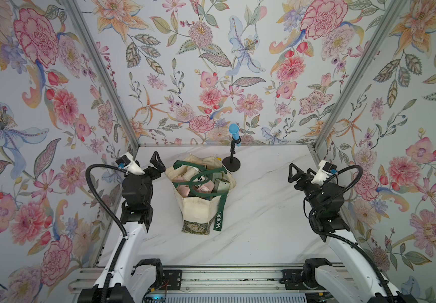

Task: Take out the pencil sharpeners from the tote bags
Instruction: Adjust the canvas bag at the center of the board.

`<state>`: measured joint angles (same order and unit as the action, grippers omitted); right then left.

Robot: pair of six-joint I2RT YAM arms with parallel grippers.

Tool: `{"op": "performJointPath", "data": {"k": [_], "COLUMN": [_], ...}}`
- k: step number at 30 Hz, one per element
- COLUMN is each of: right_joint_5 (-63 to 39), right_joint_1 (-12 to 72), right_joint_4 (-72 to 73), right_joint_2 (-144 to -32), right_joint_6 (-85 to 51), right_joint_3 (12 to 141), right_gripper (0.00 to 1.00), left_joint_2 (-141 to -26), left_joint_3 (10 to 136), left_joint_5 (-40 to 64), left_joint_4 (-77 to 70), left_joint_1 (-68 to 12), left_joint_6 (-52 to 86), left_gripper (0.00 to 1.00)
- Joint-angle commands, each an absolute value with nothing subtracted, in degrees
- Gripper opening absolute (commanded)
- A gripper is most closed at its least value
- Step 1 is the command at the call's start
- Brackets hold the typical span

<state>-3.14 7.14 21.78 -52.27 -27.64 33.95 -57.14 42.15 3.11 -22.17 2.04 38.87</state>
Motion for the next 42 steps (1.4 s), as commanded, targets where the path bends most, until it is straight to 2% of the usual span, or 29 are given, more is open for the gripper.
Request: {"op": "performJointPath", "data": {"k": [1,3,8,12,17,21,25,31,32,34,35,36,38,39,42], "right_joint_5": [-6.6,-9.2,-14.0,-16.4,-17.4,-17.7,-18.1,-19.7,-20.2,-21.0,-21.6,-22.7,-24.0,-24.2,-24.7], "right_joint_1": [10.5,13.1,18.7,23.7,28.7,32.4,34.1,35.1,35.1,35.4,35.4,35.6,35.7,36.0,36.8], "right_joint_4": [16.3,16.4,9.4,3.1,4.1,6.5,6.4,5.4,5.0,3.6,3.0,2.5,1.8,2.0,2.7], "right_joint_2": [-56.1,-60.0,-71.8,-79.6,-82.5,-83.3,-85.6,-89.9,-90.9,-92.8,-93.5,-94.2,-94.2,-93.6,-90.9], "right_joint_6": [-29.5,-29.1,-28.1,-25.0,-24.0,-23.1,-23.1,-22.2,-22.2,-21.9,-21.6,-21.5,-21.4,-21.4,-22.2], "right_joint_3": [41.1,44.8,57.4,65.7,64.9,61.2,60.4,61.4,61.9,63.3,63.9,64.6,65.1,64.7,62.3], "right_gripper": [1.0,1.0,1.0,1.0,1.0,1.0,0.92,0.79,0.75,0.6,0.48,0.29,0.05,0.0,0.0], "left_joint_2": [-59.2,-61.5,-65.2,-66.0,-63.9,-61.0,-61.3,-62.8,-62.8,-62.7,-62.5,-62.5,-62.7,-62.9,-63.4], "left_joint_3": [51.5,57.8,66.3,68.0,64.3,58.9,59.0,58.8,58.7,58.5,58.6,58.5,58.5,58.5,58.5], "left_joint_5": [12.5,13.4,8.3,12.9,8.6,9.4,-0.2,2.1,2.0,2.2,2.4,2.7,3.0,3.3,5.0], "left_joint_4": [-5.0,2.6,17.5,20.9,20.8,18.1,20.9,20.7,20.7,20.6,20.4,20.3,20.4,20.4,20.2], "left_joint_1": [2.2,1.5,1.2,1.1,-0.8,-1.0,-1.1,-1.1,-1.1,-1.1,-1.0,-1.1,-1.1,-1.1,-1.1], "left_joint_6": [41.2,36.9,30.8,29.0,26.9,26.2,23.4,23.1,23.1,23.1,23.1,23.2,23.2,23.3,23.7], "left_gripper": [1.0,1.0,0.98,0.94,0.9,0.9,0.88,0.88,0.88,0.88,0.88,0.88,0.88,0.88,0.88]}}
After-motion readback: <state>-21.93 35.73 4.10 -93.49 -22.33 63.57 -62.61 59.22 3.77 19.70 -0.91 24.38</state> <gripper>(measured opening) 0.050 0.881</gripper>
